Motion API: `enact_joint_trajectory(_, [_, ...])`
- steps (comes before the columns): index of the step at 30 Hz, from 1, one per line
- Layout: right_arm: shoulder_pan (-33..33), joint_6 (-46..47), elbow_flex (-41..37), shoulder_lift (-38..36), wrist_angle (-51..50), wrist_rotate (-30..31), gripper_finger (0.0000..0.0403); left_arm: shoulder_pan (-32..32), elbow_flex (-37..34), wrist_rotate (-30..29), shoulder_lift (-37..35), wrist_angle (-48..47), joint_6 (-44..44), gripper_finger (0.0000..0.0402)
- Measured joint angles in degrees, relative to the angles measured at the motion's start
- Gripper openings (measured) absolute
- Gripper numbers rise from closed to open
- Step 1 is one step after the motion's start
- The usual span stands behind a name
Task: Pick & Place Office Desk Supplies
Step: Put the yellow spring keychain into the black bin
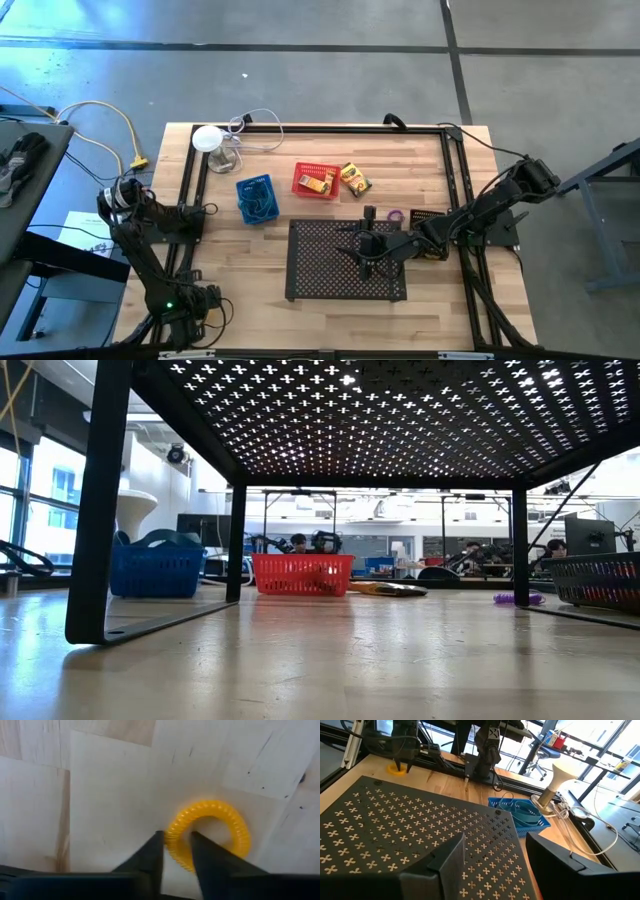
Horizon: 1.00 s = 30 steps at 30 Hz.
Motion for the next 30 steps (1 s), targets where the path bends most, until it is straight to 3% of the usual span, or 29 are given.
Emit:
enact_joint_trajectory(4, [0.0, 0.0, 0.0, 0.0, -0.1, 0.0, 0.0199, 0.5, -0.1, -1.0, 0.0, -0.2, 0.5, 0.0015])
enact_joint_trajectory(9, [0.0, -0.2, 0.0, 0.0, -0.7, 0.0, 0.0199, 4.2, 0.0, -0.4, -2.0, -1.0, 0.4, 0.0006])
enact_joint_trajectory(15, [0.0, -0.7, 0.0, 0.0, -0.7, 0.0, 0.0199, 13.1, 1.7, -8.5, -9.8, -2.5, 8.1, 0.0004])
enact_joint_trajectory(24, [0.0, -0.7, 0.0, 0.0, -0.1, -3.4, 0.0199, 24.5, 9.0, -28.5, -21.4, -0.7, 27.3, 0.0003])
enact_joint_trajectory(30, [0.0, -0.7, 0.0, 0.0, 3.0, -4.7, 0.0199, 27.6, 10.1, -47.1, -23.8, 13.9, 48.8, 0.0002])
